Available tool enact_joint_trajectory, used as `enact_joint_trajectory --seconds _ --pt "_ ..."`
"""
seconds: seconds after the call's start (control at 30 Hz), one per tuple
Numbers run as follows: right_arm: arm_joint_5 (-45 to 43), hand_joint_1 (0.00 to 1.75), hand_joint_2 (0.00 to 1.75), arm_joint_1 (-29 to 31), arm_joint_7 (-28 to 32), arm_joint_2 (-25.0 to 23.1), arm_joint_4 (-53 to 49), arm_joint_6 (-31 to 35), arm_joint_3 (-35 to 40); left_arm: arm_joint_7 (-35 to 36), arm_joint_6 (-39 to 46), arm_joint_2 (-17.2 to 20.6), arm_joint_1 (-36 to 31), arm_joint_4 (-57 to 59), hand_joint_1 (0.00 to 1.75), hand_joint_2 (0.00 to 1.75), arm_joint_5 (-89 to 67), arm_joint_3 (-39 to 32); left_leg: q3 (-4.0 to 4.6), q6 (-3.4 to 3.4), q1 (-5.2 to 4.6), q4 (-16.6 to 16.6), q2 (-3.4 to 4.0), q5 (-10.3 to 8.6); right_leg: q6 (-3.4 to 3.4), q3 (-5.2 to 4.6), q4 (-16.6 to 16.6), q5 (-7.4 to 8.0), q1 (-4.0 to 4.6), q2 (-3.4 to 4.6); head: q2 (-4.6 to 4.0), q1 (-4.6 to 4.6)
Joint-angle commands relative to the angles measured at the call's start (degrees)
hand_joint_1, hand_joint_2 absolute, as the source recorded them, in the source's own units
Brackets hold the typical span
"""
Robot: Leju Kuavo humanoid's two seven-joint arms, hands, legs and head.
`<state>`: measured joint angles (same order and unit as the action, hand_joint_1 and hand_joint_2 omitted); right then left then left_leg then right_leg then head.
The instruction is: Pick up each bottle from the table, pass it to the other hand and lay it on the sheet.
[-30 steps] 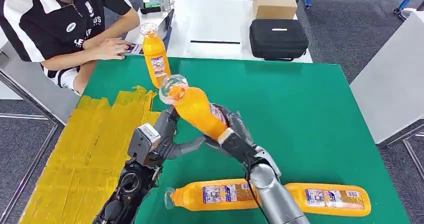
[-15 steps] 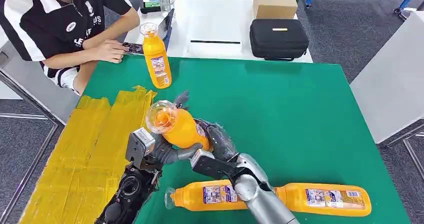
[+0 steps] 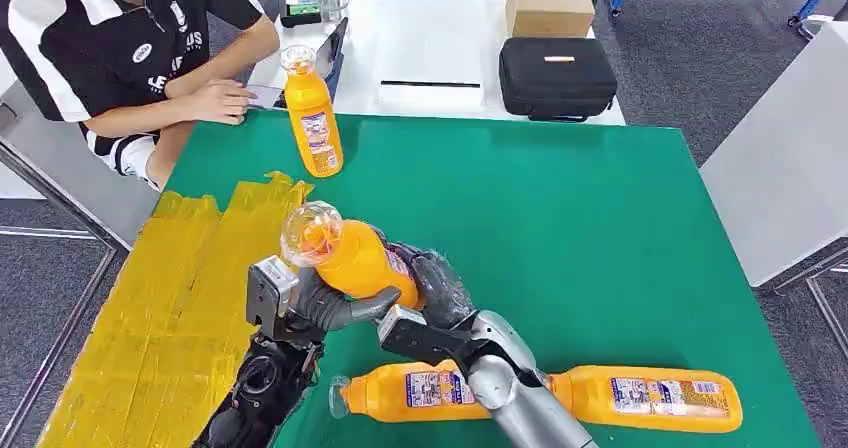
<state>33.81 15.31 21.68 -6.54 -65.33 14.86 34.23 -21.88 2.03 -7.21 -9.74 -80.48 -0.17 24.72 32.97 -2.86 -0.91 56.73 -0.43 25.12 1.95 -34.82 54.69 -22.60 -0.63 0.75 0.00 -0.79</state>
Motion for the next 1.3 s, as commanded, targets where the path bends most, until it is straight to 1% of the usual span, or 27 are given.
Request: enact_joint_trajectory --seconds 0.03,0.1,0.17,0.33,0.43,0.5,0.53,0.57,0.6,0.63,0.67,0.7,0.73,0.77,0.8,0.83,0.87,0.9,0.93,0.97,1.0,1.07,1.1,1.13,1.2,1.27,1.3 --pt "5.3 0.0 1.75 -0.9 -2.8 2.5 -4.0 2.1 0.2 0.5 2.8 0.4 -2.9 2.0 1.75 1.75 0.6 -2.7 -0.17 0.15 0.06 0.0 -0.08 0.08 -0.05 0.22 0.0 -0.1 0.06 -0.15 0.0 -0.02" --pt "5.4 0.0 1.75 -1.1 -3.0 2.8 -4.6 2.0 0.0 0.5 2.7 0.4 -2.9 1.7 1.75 1.75 0.6 -2.8 -0.16 0.16 0.06 0.0 -0.09 0.08 -0.05 0.21 0.0 -0.1 0.06 -0.15 0.0 0.0" --pt "7.7 0.0 1.75 -1.9 -4.0 2.8 -6.2 3.5 -1.6 -0.1 6.1 0.1 -3.0 1.6 1.75 1.75 -3.0 -3.3 -0.18 0.18 0.07 0.0 -0.01 0.11 -0.06 0.22 0.0 -0.1 0.07 -0.08 0.0 -0.02" --pt "11.6 0.0 1.75 -4.5 -6.5 5.0 -14.7 5.7 -5.7 -0.6 20.0 0.5 -2.7 0.8 1.75 1.75 -17.0 -7.2 -0.08 0.13 0.03 0.0 -0.1 0.06 -0.04 0.13 0.0 -0.08 0.03 -0.15 0.0 -0.02" --pt "11.8 0.0 1.75 -5.1 -6.6 5.5 -15.9 5.5 -6.2 -0.7 19.9 0.8 -2.6 1.0 1.75 1.75 -16.9 -7.8 -0.23 0.19 0.07 0.0 -0.09 0.14 -0.06 0.29 0.0 -0.16 0.07 -0.18 0.0 -0.02" --pt "13.3 0.0 1.75 -6.3 -7.1 6.2 -17.5 7.0 -7.1 -1.0 30.7 1.2 -2.6 2.6 1.75 1.75 -30.1 -8.9 -0.21 0.17 0.06 0.0 -0.09 0.11 -0.06 0.26 0.0 -0.14 0.06 -0.17 0.0 -0.02" --pt "13.4 0.0 1.75 -6.7 -7.2 6.5 -18.2 7.1 -7.3 -0.5 33.7 1.4 -2.7 3.1 1.75 1.75 -34.6 -9.2 -0.32 0.23 0.09 0.0 -0.09 0.17 -0.07 0.38 0.0 -0.19 0.09 -0.19 0.0 -0.02" --pt "14.1 0.0 1.75 -7.8 -7.8 7.3 -20.2 7.1 -7.7 1.1 38.0 0.5 -2.4 3.7 1.75 1.75 -48.5 -12.0 -0.15 0.13 0.04 0.0 -0.07 0.07 -0.04 0.2 0.0 -0.08 0.04 -0.13 0.0 -0.02" --pt "14.4 0.0 1.75 -8.2 -8.2 7.7 -21.2 6.4 -7.6 1.3 38.0 -3.0 -1.3 -0.3 1.75 1.75 -66.3 -20.3 -0.5 0.32 0.15 0.0 -0.07 0.28 -0.1 0.57 0.0 -0.28 0.15 -0.2 0.0 0.0" --pt "14.5 0.0 1.75 -8.4 -8.5 8.0 -21.9 5.8 -7.2 2.1 38.0 -5.0 -0.5 -3.2 1.75 1.75 -80.0 -23.1 -0.42 0.26 0.11 0.0 -0.11 0.21 -0.08 0.5 0.0 -0.24 0.11 -0.22 0.0 -0.02" --pt "14.7 0.0 1.75 -8.4 -8.9 8.4 -22.1 4.8 -6.4 9.2 38.0 -0.9 -0.4 -5.5 1.75 1.75 -89.8 -20.6 -0.09 0.14 0.08 0.0 0.07 0.12 -0.04 0.11 0.0 -0.08 0.08 0.0 0.0 -0.02" --pt "15.5 0.0 1.75 -8.9 -9.9 9.0 -22.5 3.5 -5.5 19.2 38.0 6.7 -2.4 -2.6 1.75 1.75 -89.8 -13.3 -0.22 0.21 0.1 0.1 0.07 0.22 -0.06 0.24 0.0 -0.18 0.1 -0.02 0.0 -0.04" --pt "16.3 0.0 1.75 -9.2 -10.4 9.6 -22.8 2.5 -4.9 24.5 38.0 10.6 -4.5 0.0 1.75 1.75 -89.8 -8.8 -0.18 0.19 0.09 0.0 0.03 0.12 -0.08 0.21 0.0 -0.1 0.08 -0.04 0.0 0.0" --pt "16.8 0.0 1.75 -9.4 -10.6 10.2 -23.0 1.1 -4.1 31.7 38.0 16.9 -8.1 4.1 1.75 1.75 -89.8 -2.7 -0.3 0.25 0.11 0.0 0.03 0.18 -0.1 0.34 0.0 -0.16 0.1 -0.06 0.0 0.0" --pt "17.0 0.0 1.75 -9.5 -10.9 10.8 -23.5 0.0 -3.6 49.3 38.0 22.6 -16.3 11.4 1.75 1.75 -89.8 16.4 -0.26 0.2 0.05 -0.1 -0.05 0.1 -0.08 0.31 -0.1 -0.12 0.04 -0.11 0.0 0.02" --pt "17.0 0.0 1.75 -9.5 -10.9 10.8 -23.5 0.0 -3.6 49.3 38.0 22.6 -16.3 11.4 1.75 1.75 -89.8 16.4 -0.38 0.26 0.1 0.0 -0.05 0.17 -0.11 0.43 0.0 -0.18 0.09 -0.14 0.0 0.02" --pt "17.4 0.0 1.75 -9.3 -11.1 11.6 -23.4 -1.7 -3.3 57.5 38.0 23.0 -19.8 17.9 1.75 1.75 -89.8 25.8 -0.08 0.24 0.1 0.0 -0.48 -0.04 -0.12 0.25 0.0 -0.13 0.09 -0.56 0.0 -0.02" --pt "17.4 0.0 1.75 -9.3 -11.1 11.6 -23.4 -1.7 -3.3 57.5 38.0 23.0 -19.8 17.9 1.75 1.75 -89.8 25.8 -0.19 0.34 0.14 0.0 -0.28 0.06 -0.17 0.19 0.0 -0.14 0.16 -0.44 0.0 -0.05" --pt "17.4 0.0 1.75 -9.3 -11.1 11.6 -23.4 -1.7 -3.3 57.5 38.0 23.0 -19.8 17.9 1.75 1.75 -89.8 25.8 -0.12 0.24 0.05 0.0 -0.49 -0.04 -0.09 0.16 -0.1 -0.12 0.09 -0.69 0.0 0.04" --pt "17.8 0.0 1.75 -9.0 -11.4 12.2 -23.5 -3.0 -3.2 59.1 36.4 22.9 -20.1 20.8 1.75 1.75 -89.8 27.4 -0.26 0.3 0.08 -0.1 -0.47 -0.08 -0.15 0.3 -0.1 -0.15 0.13 -0.68 0.0 -0.06" --pt "17.4 0.0 1.75 -9.2 -11.6 12.8 -23.7 -4.9 -3.1 61.4 35.6 22.8 -19.9 22.6 1.75 1.75 -89.8 27.3 -0.24 0.23 0.03 -0.1 -0.1 -0.07 -0.13 0.17 -0.1 -0.03 0.07 -0.24 0.0 -0.15" --pt "17.5 0.0 1.75 -9.4 -11.7 13.4 -23.9 -5.6 -3.2 59.8 37.2 22.3 -18.9 24.7 1.75 1.75 -89.8 24.9 -0.26 0.23 0.11 -0.1 -0.21 -0.08 -0.12 0.33 -0.1 -0.05 0.11 -0.29 0.0 -0.04" --pt "17.5 0.0 1.75 -9.4 -11.7 13.4 -23.9 -5.6 -3.2 59.8 37.2 22.3 -18.9 24.7 1.75 1.75 -89.8 24.9 -0.16 0.23 0.1 -0.1 -0.06 -0.13 -0.12 0.2 0.0 0.02 0.07 -0.14 0.0 -0.02" --pt "17.5 0.0 1.75 -9.4 -11.7 13.4 -23.9 -5.6 -3.2 59.8 37.2 22.3 -18.9 24.7 1.75 1.75 -89.8 24.9 -0.31 0.28 0.11 -0.1 0.05 -0.04 -0.19 0.31 0.0 0.02 0.09 -0.06 0.0 -0.07" --pt "18.6 0.0 1.75 -9.3 -12.4 14.6 -23.8 -7.2 -2.8 57.9 36.1 20.5 -17.6 27.3 1.75 1.75 -89.8 20.6 -0.22 0.31 0.14 0.0 0.3 -0.03 -0.22 0.2 0.0 0.06 0.1 0.15 0.0 -0.04" --pt "19.2 0.0 1.75 -9.7 -12.5 15.4 -24.0 -8.8 -3.2 54.7 36.4 19.3 -16.1 30.4 1.75 1.75 -89.8 15.5 -0.32 0.35 0.11 -0.1 0.22 -0.04 -0.23 0.27 0.0 0.01 0.07 0.09 0.0 -0.04" --pt "19.3 0.0 1.75 -9.9 -12.5 15.5 -24.1 -9.0 -3.3 54.0 36.7 19.2 -15.8 30.9 1.75 1.75 -89.8 14.7 -0.16 0.27 0.07 -0.1 0.18 -0.13 -0.21 0.11 0.0 0.09 0.04 0.09 0.0 -0.07"
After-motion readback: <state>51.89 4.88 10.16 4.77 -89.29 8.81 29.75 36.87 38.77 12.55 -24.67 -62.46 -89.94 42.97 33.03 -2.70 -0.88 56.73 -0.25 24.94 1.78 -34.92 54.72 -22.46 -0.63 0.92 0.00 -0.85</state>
